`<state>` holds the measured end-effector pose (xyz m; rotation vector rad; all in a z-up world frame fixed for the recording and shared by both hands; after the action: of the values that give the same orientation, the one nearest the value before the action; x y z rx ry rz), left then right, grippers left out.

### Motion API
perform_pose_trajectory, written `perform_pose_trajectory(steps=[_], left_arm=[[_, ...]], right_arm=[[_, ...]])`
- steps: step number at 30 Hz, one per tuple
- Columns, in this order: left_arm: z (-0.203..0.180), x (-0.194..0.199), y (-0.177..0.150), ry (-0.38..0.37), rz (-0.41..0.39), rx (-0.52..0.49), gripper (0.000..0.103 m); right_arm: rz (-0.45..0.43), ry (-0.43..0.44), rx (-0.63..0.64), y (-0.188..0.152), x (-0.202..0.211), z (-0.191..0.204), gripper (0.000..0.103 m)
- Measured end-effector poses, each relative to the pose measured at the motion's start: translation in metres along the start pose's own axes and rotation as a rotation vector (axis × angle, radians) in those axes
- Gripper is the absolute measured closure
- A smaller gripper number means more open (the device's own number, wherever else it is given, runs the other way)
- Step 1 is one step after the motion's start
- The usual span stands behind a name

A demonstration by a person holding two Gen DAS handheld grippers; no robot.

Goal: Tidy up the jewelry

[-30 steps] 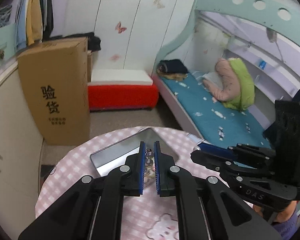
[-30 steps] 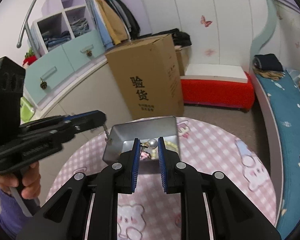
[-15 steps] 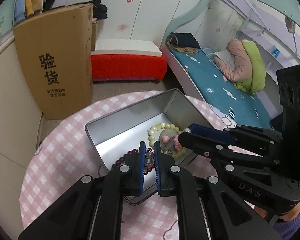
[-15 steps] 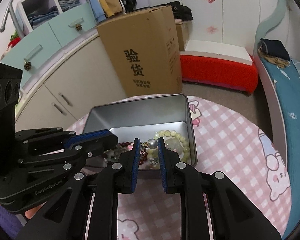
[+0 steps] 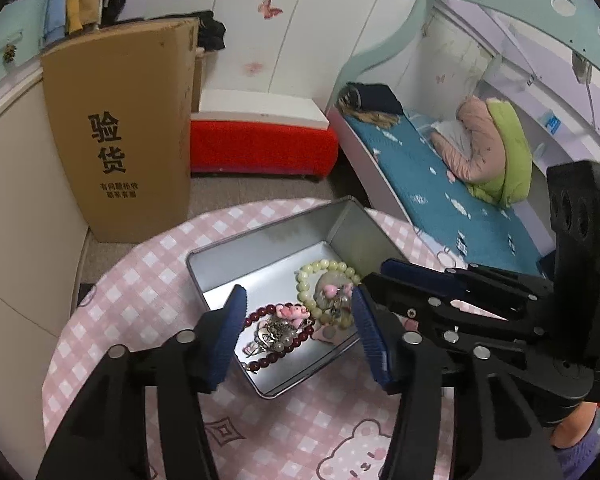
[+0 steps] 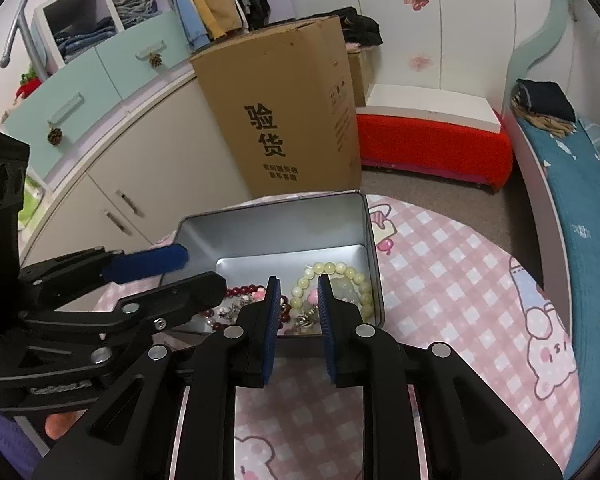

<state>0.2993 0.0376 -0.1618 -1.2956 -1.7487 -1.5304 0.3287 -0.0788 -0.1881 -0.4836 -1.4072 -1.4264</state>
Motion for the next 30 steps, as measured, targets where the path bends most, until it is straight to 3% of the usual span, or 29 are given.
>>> perform_pose_trajectory(steps=[2,4,9,10,17,19,21,24,27,30], left_arm=[[0.002,0.006,0.000,-0.009,-0.011,0.009,0.049],[0.004,0.012,-0.001,0.004,-0.027,0.020,0.044],[0.005,0.027,-0.007,0.033,-0.060,0.036,0.037],[0.006,0.032,-0.009,0.046,-0.073,0.040,0.032],[-0.007,0.085,-0.037,0.239,-0.239,-0.013,0.024],[-0.012,0.099,-0.049,0.261,-0.276,-0.019,0.024],[-0.013,0.110,-0.057,0.263,-0.305,-0.017,0.024],[-0.020,0.131,-0.073,0.270,-0.368,-0.011,0.011],[-0.030,0.148,-0.084,0.269,-0.416,-0.018,0.010],[-0.041,0.161,-0.099,0.258,-0.448,-0.026,0.007]], right_arm=[[-0.023,-0.001,-0.017,-0.002,0.007,-0.003,0.056],[-0.036,0.000,-0.023,-0.003,0.012,-0.005,0.051],[-0.068,0.000,-0.038,-0.007,0.027,-0.007,0.048],[-0.079,0.001,-0.043,-0.009,0.032,-0.008,0.047],[-0.250,-0.114,0.005,-0.039,0.088,0.006,0.039],[-0.293,-0.147,0.026,-0.047,0.103,0.013,0.039],[-0.343,-0.166,0.045,-0.060,0.121,0.021,0.038],[-0.401,-0.193,0.049,-0.077,0.148,0.027,0.033],[-0.442,-0.233,0.023,-0.095,0.175,0.032,0.033],[-0.463,-0.257,-0.018,-0.114,0.196,0.035,0.026]])
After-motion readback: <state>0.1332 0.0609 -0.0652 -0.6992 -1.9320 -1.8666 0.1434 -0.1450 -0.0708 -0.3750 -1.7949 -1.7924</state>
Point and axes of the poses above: each gripper's, at about its wrist camera, not at the fingertips, and x roughly against the way its jaws point, z to its left, y to its top, the point moved 2 cm from there along -x, roughly the way its jaws point, and after that the axes turned 10 degrees about z, right-handed, at the moved point
